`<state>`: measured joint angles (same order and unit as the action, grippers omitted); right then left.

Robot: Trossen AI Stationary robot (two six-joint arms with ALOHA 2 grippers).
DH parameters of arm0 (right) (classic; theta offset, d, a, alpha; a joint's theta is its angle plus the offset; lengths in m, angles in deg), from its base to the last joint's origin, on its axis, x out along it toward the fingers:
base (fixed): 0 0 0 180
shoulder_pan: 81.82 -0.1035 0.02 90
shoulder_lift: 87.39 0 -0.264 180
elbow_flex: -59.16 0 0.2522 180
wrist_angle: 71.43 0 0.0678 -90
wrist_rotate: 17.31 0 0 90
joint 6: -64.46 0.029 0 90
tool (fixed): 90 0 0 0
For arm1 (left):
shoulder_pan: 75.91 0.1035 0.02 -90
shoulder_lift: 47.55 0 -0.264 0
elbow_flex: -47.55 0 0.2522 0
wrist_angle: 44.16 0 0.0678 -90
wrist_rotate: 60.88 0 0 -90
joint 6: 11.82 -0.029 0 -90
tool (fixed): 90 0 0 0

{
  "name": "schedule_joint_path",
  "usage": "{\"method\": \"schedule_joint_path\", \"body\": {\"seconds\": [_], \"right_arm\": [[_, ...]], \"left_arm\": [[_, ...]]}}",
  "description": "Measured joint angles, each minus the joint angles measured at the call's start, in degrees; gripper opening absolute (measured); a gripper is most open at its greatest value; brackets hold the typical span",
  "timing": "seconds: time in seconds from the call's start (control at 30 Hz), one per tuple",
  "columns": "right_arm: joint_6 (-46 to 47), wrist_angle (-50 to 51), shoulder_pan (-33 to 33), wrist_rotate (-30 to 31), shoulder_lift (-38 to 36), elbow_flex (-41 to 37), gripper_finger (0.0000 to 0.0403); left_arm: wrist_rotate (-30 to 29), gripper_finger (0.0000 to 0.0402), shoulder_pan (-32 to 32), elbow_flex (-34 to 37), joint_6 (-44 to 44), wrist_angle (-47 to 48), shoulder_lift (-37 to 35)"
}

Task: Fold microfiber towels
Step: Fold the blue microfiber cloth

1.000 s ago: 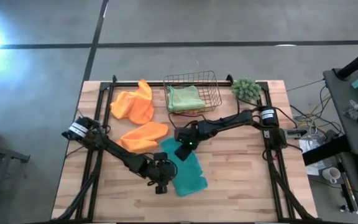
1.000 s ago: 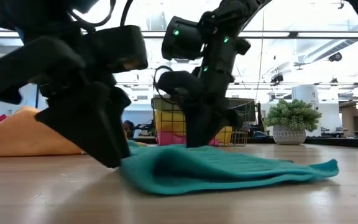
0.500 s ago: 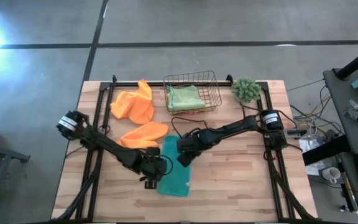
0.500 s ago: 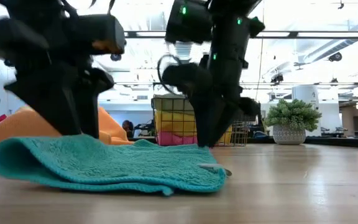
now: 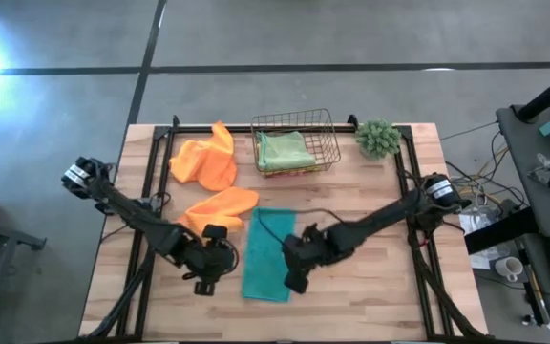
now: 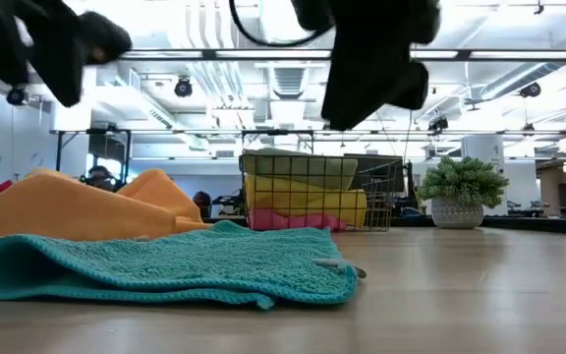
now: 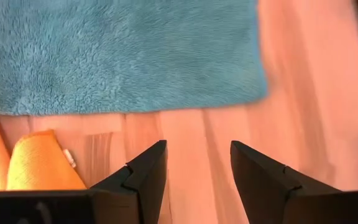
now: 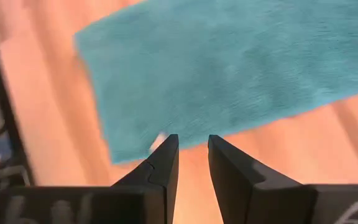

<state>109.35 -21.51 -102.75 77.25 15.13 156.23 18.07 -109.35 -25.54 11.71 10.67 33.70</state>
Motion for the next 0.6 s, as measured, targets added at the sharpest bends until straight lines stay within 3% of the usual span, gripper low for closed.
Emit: {"method": "schedule_joint_path", "body": {"seconds": [0.27,0.6], "right_arm": [[-9.8,-6.6,-8.0,6.6,-0.2,0.0,0.0079],[-17.7,-9.0,-11.2,5.1,-0.2,0.0,0.0079]], "left_arm": [[-4.7,0.0162,-5.6,-11.7,0.5,15.4,2.6],[-10.4,0.0162,-9.1,-17.5,6.6,15.8,16.4]]}}
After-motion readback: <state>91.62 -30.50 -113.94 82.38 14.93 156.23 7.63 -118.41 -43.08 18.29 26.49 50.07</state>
